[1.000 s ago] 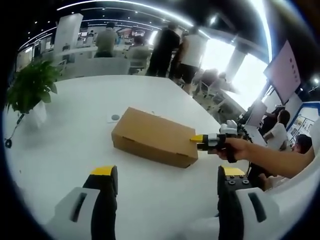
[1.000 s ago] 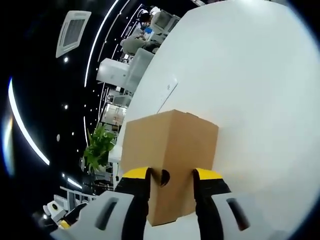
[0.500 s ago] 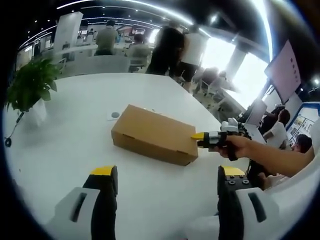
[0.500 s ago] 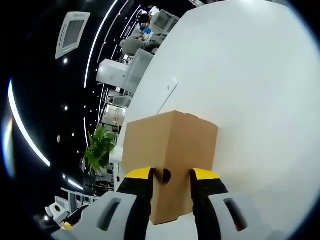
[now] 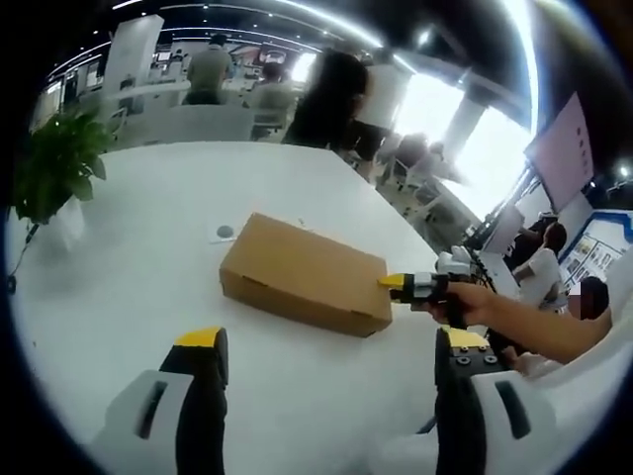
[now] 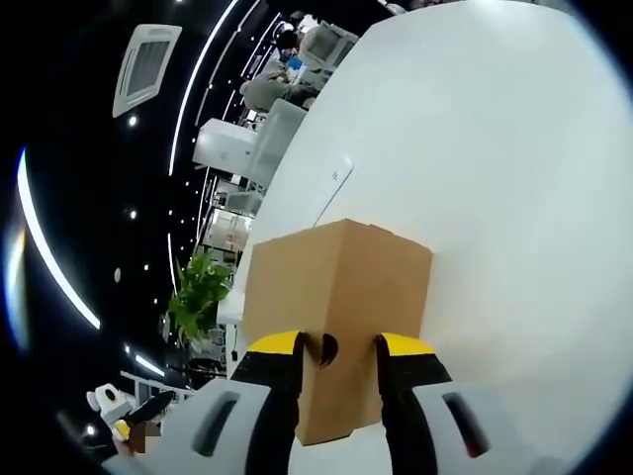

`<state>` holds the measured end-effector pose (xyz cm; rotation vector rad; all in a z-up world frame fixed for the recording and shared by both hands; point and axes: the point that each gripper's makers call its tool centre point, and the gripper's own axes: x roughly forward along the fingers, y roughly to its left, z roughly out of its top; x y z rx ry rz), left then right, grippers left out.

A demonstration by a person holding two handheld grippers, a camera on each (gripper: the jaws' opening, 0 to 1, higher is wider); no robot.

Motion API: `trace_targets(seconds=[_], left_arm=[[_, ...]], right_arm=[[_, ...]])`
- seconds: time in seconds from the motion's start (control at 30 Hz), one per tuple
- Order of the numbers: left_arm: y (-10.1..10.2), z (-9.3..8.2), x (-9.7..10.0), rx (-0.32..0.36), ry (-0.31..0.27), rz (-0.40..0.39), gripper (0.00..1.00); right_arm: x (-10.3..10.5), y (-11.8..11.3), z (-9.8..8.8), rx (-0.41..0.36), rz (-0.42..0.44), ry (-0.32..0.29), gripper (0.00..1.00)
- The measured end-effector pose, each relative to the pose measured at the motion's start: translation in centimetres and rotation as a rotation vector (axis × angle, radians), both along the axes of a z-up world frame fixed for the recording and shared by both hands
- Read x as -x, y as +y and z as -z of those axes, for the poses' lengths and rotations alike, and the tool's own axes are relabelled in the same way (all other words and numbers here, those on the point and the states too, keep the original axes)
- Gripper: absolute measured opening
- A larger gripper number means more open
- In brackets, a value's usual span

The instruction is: Operate the shoe box by opening the lid, removing the specified soft item, and placing it in the target area until the item is outside and the box remains undamaged.

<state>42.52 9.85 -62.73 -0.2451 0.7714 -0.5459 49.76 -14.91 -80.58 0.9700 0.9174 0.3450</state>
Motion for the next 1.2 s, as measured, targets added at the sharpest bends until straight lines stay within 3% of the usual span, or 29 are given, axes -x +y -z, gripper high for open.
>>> trace_targets(seconds=[0.27, 0.47, 0.67, 0.77, 1.2], left_arm=[[0.8, -0.2, -3.2, -0.042, -0.021, 0.042, 0.89], [1.1, -0.5, -5.4, -0.032, -0.036, 0.069, 0.89], [1.3, 0.7, -7.2, -0.024, -0.006, 0.102, 0.89], [1.4, 1.0, -8.1, 0.020, 0.013, 0.102, 0.86], [2.4, 3.5, -13.3, 0.063, 0.082, 0.117, 0.89]], right_arm=[[0.0, 0.0, 0.0, -0.002, -0.007, 0.002, 0.29], [0.3, 0.2, -0.4, -0.001, -0.014, 0.005, 0.29], [0.3, 0.2, -0.5, 0.005, -0.017, 0.008, 0.29], [0.3, 0.1, -0.4, 0.001, -0.015, 0.008, 0.29], [0.2, 0.0, -0.3, 0.000, -0.012, 0.008, 0.29]])
